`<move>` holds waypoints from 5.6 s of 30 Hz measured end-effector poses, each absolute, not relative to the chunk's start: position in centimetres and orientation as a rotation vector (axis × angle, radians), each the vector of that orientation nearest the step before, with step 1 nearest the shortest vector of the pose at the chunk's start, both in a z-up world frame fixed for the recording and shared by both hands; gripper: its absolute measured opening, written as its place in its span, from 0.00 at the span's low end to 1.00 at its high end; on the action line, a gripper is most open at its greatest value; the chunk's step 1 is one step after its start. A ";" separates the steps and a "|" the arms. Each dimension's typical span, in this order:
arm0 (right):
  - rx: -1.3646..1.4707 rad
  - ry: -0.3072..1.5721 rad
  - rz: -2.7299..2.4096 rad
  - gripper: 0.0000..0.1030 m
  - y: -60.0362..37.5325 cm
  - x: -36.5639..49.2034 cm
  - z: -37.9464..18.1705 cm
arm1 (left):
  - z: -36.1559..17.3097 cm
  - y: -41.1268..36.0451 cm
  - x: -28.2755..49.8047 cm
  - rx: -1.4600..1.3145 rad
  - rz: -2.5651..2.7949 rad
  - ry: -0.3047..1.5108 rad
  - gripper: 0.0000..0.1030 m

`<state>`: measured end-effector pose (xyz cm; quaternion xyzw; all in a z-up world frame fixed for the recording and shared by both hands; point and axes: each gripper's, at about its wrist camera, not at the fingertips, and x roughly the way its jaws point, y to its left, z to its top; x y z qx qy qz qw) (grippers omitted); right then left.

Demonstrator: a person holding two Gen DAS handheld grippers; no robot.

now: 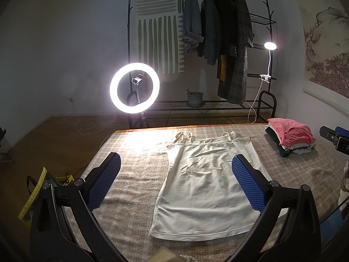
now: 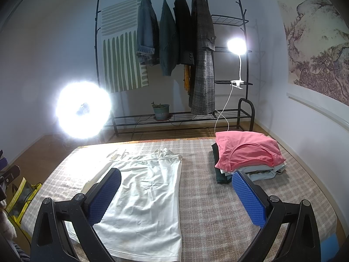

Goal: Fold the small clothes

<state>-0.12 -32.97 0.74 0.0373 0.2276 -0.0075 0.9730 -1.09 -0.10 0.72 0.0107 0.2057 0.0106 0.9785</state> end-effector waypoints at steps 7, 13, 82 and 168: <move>0.077 0.460 -0.014 1.00 -32.8 -0.1 0.6 | 0.7 0.0 -1.0 0.019 0.021 0.416 1.00; 0.078 0.462 -0.007 1.00 -32.3 0.2 -0.2 | 0.6 0.1 -1.1 0.020 0.022 0.419 1.00; -0.269 1.183 0.360 0.43 2.2 37.1 -20.7 | -21.9 8.2 8.3 -0.250 -0.157 1.113 0.07; 0.303 0.815 0.191 0.52 -43.0 16.4 -6.7 | -16.7 -16.9 6.1 -0.037 -0.604 1.015 0.21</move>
